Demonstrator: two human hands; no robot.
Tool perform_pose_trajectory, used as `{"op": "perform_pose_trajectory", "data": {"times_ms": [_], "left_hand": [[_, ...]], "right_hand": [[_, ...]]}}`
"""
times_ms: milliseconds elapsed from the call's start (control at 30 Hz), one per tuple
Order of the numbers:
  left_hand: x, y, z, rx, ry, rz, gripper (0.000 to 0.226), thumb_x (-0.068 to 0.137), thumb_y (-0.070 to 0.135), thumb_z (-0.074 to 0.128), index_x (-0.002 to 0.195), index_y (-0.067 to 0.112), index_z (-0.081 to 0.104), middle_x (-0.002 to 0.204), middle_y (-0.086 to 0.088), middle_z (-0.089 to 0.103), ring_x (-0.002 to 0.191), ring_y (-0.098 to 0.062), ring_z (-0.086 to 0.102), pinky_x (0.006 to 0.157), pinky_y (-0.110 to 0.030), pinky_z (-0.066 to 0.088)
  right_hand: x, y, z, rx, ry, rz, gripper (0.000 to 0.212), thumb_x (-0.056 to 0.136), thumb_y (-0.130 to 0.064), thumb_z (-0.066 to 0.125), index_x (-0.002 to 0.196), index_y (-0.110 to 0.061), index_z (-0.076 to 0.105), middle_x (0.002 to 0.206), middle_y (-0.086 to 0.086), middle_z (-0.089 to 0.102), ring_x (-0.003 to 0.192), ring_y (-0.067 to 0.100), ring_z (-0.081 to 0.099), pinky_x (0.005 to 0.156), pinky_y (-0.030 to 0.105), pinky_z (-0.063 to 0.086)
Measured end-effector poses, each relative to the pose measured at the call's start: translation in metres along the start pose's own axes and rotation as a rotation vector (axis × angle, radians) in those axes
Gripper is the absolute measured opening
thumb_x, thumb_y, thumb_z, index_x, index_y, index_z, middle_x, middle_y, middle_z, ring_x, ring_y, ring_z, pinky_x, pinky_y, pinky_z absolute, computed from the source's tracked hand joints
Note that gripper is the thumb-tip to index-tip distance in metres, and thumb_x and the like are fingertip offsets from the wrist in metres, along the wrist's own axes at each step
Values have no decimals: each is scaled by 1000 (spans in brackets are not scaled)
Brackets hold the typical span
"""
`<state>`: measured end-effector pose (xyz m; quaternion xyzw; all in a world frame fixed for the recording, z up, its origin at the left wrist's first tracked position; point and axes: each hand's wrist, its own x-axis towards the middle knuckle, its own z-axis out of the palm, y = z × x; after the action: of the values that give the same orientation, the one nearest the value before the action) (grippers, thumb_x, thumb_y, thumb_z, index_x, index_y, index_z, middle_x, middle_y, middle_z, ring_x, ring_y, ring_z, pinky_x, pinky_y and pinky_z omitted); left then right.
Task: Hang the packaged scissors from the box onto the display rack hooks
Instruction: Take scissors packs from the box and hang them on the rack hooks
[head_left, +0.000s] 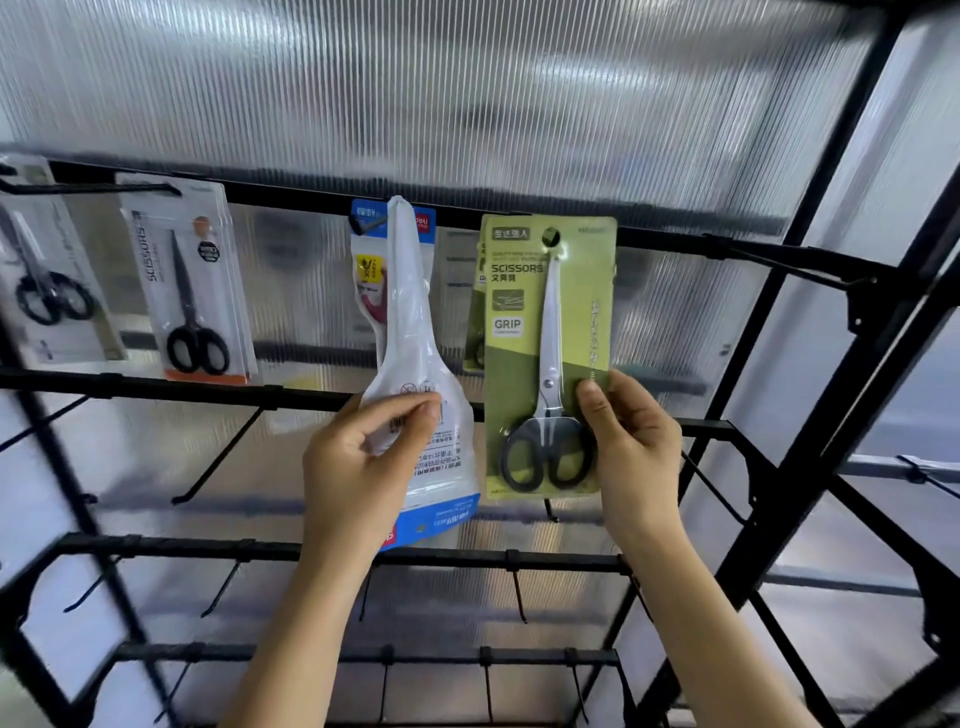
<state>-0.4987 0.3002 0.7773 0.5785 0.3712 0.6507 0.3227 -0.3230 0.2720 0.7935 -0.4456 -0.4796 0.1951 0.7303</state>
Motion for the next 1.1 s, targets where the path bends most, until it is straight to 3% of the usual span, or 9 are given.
{"op": "perform_pose_trajectory", "data": {"times_ms": [300, 433, 567, 667, 733, 833, 933, 1033, 1100], "left_hand": [[1, 8, 11, -37, -43, 13, 13, 70, 35, 65, 81, 33, 70, 93, 10, 71, 88, -2, 65, 81, -29, 54], [4, 6, 14, -14, -51, 25, 10, 76, 24, 68, 84, 30, 70, 95, 9, 70, 90, -1, 65, 83, -31, 53], [11, 1, 15, 45, 43, 65, 8, 81, 19, 70, 88, 21, 73, 91, 8, 69, 85, 4, 62, 83, -20, 48], [11, 1, 14, 42, 47, 70, 13, 76, 31, 66, 87, 26, 71, 94, 11, 68, 88, 0, 62, 84, -27, 50], [12, 0, 12, 47, 18, 77, 14, 75, 31, 63, 87, 29, 70, 95, 10, 68, 89, -1, 62, 85, -32, 51], [12, -2, 13, 62, -29, 113, 14, 79, 28, 61, 89, 35, 67, 99, 12, 67, 89, 5, 61, 83, -27, 51], [7, -2, 20, 109, -71, 168, 37, 89, 18, 59, 120, 36, 50, 120, 26, 52, 86, 23, 52, 75, -4, 45], [2, -9, 25, 82, -87, 131, 70, 87, 18, 61, 135, 42, 16, 98, 51, 47, 70, 10, 58, 66, -12, 49], [2, -15, 27, 101, -129, 125, 65, 84, 19, 65, 135, 36, 27, 83, 48, 51, 77, 2, 61, 71, -10, 46]], "right_hand": [[1, -4, -7, -72, 8, 43, 13, 87, -13, 59, 80, -20, 68, 69, -6, 65, 63, 3, 58, 60, 13, 47], [19, -1, -2, -121, 28, 113, 16, 89, -14, 59, 75, -18, 65, 62, -11, 63, 57, 1, 56, 55, 15, 46], [61, 27, 19, -332, 65, 208, 15, 91, -21, 56, 95, -11, 66, 86, 8, 66, 82, 20, 60, 69, 29, 48], [84, 40, 34, -536, -41, 411, 53, 92, -21, 53, 139, -7, 34, 130, 12, 51, 115, 27, 52, 79, 27, 41], [83, 44, 36, -546, -97, 466, 65, 91, -23, 55, 144, -7, 21, 142, 11, 39, 127, 28, 42, 93, 32, 39], [60, 38, 33, -368, -180, 390, 40, 93, -24, 52, 131, -12, 48, 118, -1, 56, 116, 18, 51, 96, 31, 40], [29, 23, 27, -61, -328, 402, 20, 95, -27, 46, 102, -19, 63, 99, -2, 67, 98, 17, 63, 81, 28, 51], [8, 14, 25, 28, -514, 324, 17, 94, -20, 48, 102, -18, 63, 85, -6, 68, 78, 6, 65, 69, 21, 51], [1, 16, 22, 21, -512, 238, 15, 89, -9, 54, 99, -19, 62, 79, -11, 67, 75, 4, 63, 69, 19, 51]]}}
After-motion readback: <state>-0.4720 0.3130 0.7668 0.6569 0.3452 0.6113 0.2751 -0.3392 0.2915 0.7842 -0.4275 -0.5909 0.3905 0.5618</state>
